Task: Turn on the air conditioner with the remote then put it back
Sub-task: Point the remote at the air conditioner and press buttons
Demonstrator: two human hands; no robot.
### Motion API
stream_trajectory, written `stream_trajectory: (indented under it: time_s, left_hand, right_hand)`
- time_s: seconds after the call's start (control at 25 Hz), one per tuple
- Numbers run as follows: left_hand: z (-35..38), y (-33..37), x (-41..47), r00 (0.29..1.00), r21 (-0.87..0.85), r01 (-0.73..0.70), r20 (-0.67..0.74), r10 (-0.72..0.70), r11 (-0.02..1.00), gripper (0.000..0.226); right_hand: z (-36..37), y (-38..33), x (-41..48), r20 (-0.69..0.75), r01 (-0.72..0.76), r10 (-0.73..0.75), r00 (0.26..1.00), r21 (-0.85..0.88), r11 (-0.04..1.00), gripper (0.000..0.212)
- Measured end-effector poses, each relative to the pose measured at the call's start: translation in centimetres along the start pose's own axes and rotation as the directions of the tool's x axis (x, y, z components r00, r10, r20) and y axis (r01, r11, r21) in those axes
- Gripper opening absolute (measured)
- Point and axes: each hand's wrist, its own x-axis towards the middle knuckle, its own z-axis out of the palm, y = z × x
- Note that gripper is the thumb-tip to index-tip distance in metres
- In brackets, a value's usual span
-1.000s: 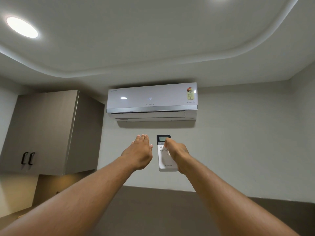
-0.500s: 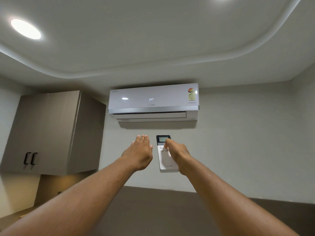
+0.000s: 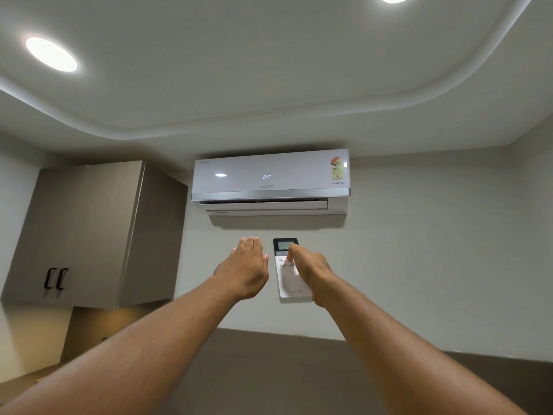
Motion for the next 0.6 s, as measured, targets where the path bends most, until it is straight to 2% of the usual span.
stream_trajectory:
  time_s: [0.6]
  left_hand:
    - [0.1, 0.7, -0.3, 1.000, 0.011, -0.006, 0.007, 0.006, 1.000, 0.059]
  right_hand:
    - [-1.1, -0.1, 0.1, -0.013, 0.004, -0.004, 1.000, -0.001, 1.000, 0.028]
